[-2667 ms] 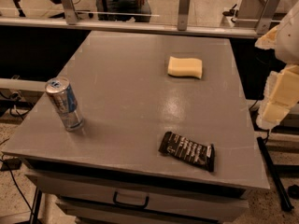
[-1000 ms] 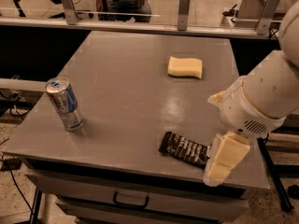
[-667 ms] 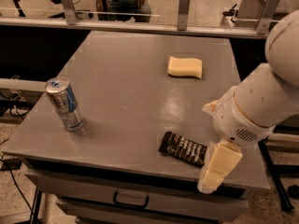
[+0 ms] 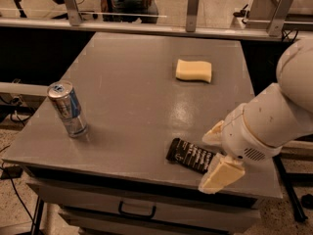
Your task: Move rxbar chocolate near sponge
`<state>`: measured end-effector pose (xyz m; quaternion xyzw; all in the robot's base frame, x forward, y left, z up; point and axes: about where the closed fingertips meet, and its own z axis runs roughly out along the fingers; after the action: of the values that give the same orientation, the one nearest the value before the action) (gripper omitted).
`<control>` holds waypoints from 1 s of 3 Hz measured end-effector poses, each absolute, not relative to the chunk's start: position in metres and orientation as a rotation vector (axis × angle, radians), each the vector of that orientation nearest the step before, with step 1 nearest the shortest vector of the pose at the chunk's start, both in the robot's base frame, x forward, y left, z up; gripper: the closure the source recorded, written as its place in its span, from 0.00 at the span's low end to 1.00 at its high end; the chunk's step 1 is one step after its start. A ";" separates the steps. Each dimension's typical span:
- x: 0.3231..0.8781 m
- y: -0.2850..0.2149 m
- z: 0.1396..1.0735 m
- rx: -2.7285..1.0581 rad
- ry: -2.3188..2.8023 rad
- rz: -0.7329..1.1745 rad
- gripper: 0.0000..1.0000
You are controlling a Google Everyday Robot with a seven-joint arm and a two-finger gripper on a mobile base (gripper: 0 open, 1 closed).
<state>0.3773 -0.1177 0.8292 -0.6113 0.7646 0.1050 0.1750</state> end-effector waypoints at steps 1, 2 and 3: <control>0.377 -0.118 0.826 -1.732 2.164 0.302 0.33; 0.377 -0.118 0.824 -1.730 2.169 0.302 0.49; 0.377 -0.119 0.823 -1.728 2.174 0.304 0.73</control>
Offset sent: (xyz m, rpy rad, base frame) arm 0.0006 -0.0025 -0.0096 0.0031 0.0093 -0.0087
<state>0.3771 -0.1188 0.8225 -0.6091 0.7666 0.1072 0.1730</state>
